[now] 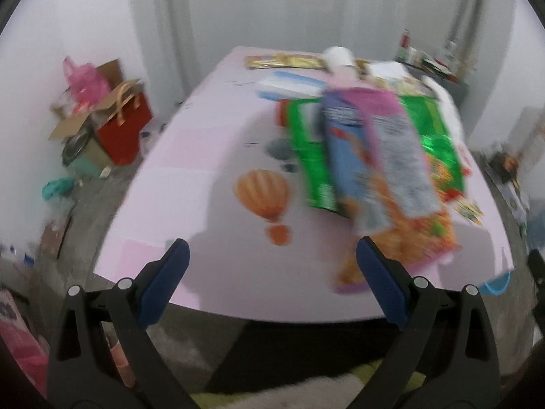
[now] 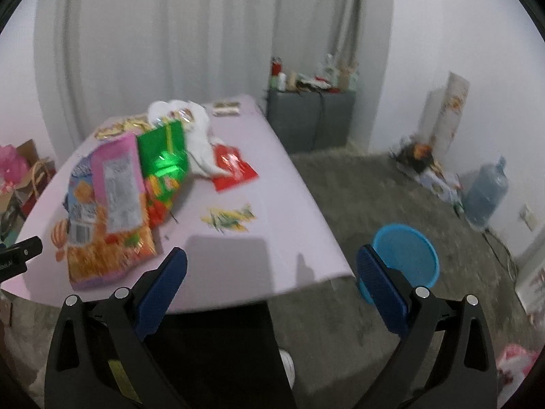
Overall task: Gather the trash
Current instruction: 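Reach the left tool to the pink-and-blue chip bag and close on it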
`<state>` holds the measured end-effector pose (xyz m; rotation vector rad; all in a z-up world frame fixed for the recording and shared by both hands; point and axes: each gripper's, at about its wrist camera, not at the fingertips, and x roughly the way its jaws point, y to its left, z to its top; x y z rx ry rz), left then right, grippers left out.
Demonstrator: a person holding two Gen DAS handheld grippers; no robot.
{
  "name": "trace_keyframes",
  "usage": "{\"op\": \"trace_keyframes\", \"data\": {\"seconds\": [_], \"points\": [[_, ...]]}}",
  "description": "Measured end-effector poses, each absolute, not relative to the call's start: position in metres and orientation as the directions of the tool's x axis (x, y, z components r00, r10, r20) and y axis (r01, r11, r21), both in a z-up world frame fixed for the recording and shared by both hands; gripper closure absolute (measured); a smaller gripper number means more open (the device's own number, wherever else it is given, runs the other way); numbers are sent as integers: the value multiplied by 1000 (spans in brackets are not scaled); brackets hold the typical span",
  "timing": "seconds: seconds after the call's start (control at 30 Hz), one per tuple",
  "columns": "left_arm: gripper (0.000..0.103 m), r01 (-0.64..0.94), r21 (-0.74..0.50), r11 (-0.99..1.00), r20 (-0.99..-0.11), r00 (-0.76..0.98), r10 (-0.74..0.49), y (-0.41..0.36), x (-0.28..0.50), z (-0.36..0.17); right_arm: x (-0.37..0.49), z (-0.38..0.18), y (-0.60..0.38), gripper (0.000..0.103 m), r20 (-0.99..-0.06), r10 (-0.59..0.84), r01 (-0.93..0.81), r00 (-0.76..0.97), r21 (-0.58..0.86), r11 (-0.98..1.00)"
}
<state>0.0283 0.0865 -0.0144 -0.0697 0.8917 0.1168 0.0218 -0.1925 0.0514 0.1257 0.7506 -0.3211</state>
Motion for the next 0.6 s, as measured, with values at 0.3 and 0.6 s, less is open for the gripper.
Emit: {"op": "trace_keyframes", "data": {"seconds": [0.3, 0.6], "points": [[9, 46, -340, 939, -644, 716, -269, 134, 33, -23, 53, 46, -181, 6, -694, -96, 220, 714, 92, 971], [9, 226, -560, 797, -584, 575, -573, 103, 62, -29, 81, 43, -209, 12, -722, 21, 225, 691, 243, 944]]}}
